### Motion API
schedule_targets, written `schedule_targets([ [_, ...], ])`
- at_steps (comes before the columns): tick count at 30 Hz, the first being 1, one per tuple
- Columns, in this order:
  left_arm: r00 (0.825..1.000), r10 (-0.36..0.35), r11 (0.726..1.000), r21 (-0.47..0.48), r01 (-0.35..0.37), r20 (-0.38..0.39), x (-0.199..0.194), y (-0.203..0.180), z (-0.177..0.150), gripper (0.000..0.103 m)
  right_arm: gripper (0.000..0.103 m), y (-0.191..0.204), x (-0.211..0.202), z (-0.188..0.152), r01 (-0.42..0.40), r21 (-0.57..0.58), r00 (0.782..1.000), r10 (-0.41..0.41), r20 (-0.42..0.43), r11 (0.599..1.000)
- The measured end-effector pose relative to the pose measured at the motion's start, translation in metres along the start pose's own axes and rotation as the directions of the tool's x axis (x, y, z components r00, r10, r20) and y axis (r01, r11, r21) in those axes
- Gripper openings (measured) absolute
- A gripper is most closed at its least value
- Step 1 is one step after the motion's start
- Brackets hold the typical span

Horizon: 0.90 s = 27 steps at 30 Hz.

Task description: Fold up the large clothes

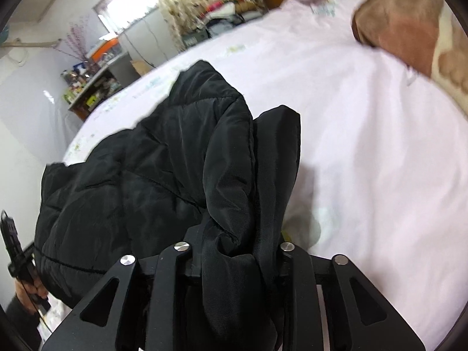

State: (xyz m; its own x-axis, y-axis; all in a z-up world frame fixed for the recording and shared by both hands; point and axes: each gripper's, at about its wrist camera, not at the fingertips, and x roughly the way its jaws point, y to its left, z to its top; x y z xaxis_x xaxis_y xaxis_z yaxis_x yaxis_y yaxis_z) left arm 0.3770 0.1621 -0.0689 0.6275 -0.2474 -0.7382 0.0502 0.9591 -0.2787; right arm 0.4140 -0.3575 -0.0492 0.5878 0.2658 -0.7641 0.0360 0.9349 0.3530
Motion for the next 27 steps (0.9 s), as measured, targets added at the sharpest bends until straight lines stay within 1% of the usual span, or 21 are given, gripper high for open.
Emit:
schedule_targets([
  [1, 1.0, -0.007, 1.0, -0.021, 0.007, -0.008, 0.005, 0.005, -0.005, 0.034, 0.033, -0.008, 0.007, -0.003, -0.008, 0.036, 1.0, 0.008, -0.01, 0.999],
  [3, 1.0, -0.018, 0.999, -0.038, 0.018, -0.001, 0.006, 0.01, -0.012, 0.039, 0.043, -0.017, 0.01, -0.007, -0.029, 0.074, 1.0, 0.03, -0.009, 0.997],
  [5, 1.0, -0.02, 0.999, -0.045, 0.019, -0.005, 0.003, 0.011, -0.012, 0.042, 0.045, -0.018, 0.007, -0.01, -0.025, 0.059, 1.0, 0.026, -0.011, 0.998],
  [7, 1.0, -0.024, 0.998, -0.063, 0.023, -0.01, -0.006, 0.013, -0.01, 0.045, 0.049, -0.021, -0.002, -0.009, -0.028, 0.068, 0.999, 0.03, -0.016, 0.997],
  [9, 1.0, -0.022, 0.997, -0.076, 0.022, -0.004, -0.02, 0.018, -0.011, 0.047, 0.053, -0.022, -0.014, -0.007, -0.018, 0.066, 1.0, 0.018, 0.0, 0.998],
  [11, 1.0, -0.004, 0.997, -0.082, 0.007, 0.031, -0.039, 0.023, -0.011, 0.046, 0.056, -0.02, -0.033, -0.007, 0.001, 0.045, 0.999, -0.003, 0.032, 0.999],
  [13, 0.995, 0.035, 0.998, -0.056, -0.029, 0.098, -0.061, 0.021, -0.007, 0.046, 0.056, -0.015, -0.052, -0.005, 0.046, 0.009, 0.995, -0.047, 0.086, 0.999],
  [15, 0.986, 0.057, 0.998, -0.037, -0.051, 0.154, -0.075, 0.015, 0.005, 0.044, 0.056, -0.008, -0.071, 0.0, 0.084, -0.022, 0.984, -0.079, 0.161, 0.996],
  [16, 0.985, 0.046, 0.999, -0.029, -0.042, 0.169, -0.078, 0.01, 0.014, 0.044, 0.056, -0.003, -0.077, 0.005, 0.095, -0.032, 0.978, -0.088, 0.19, 0.995],
  [17, 0.984, 0.039, 0.999, -0.012, -0.037, 0.176, -0.076, 0.002, 0.023, 0.044, 0.056, 0.006, -0.078, 0.011, 0.097, -0.045, 0.975, -0.086, 0.206, 0.994],
  [19, 0.984, 0.043, 0.998, 0.035, -0.049, 0.172, -0.061, -0.016, 0.041, 0.044, 0.056, 0.023, -0.07, 0.023, 0.096, -0.091, 0.977, -0.076, 0.201, 0.991],
  [21, 0.989, 0.032, 0.998, 0.049, -0.039, 0.144, -0.039, -0.027, 0.052, 0.044, 0.056, 0.038, -0.05, 0.034, 0.117, -0.143, 0.981, -0.093, 0.17, 0.983],
  [22, 0.992, 0.042, 0.997, 0.052, -0.049, 0.123, -0.024, -0.03, 0.057, 0.044, 0.056, 0.043, -0.036, 0.038, 0.126, -0.162, 0.984, -0.103, 0.145, 0.979],
  [24, 0.995, 0.071, 0.996, 0.057, -0.076, 0.075, 0.003, -0.029, 0.058, 0.045, 0.056, 0.043, -0.012, 0.041, 0.149, -0.177, 0.987, -0.135, 0.092, 0.973],
  [25, 0.994, 0.091, 0.994, 0.057, -0.094, 0.057, 0.012, -0.028, 0.055, 0.045, 0.056, 0.038, 0.001, 0.041, 0.179, -0.179, 0.983, -0.169, 0.067, 0.968],
  [27, 0.995, 0.095, 0.994, 0.055, -0.097, 0.045, 0.024, -0.023, 0.05, 0.046, 0.056, 0.025, 0.019, 0.039, 0.184, -0.16, 0.983, -0.182, 0.025, 0.97],
])
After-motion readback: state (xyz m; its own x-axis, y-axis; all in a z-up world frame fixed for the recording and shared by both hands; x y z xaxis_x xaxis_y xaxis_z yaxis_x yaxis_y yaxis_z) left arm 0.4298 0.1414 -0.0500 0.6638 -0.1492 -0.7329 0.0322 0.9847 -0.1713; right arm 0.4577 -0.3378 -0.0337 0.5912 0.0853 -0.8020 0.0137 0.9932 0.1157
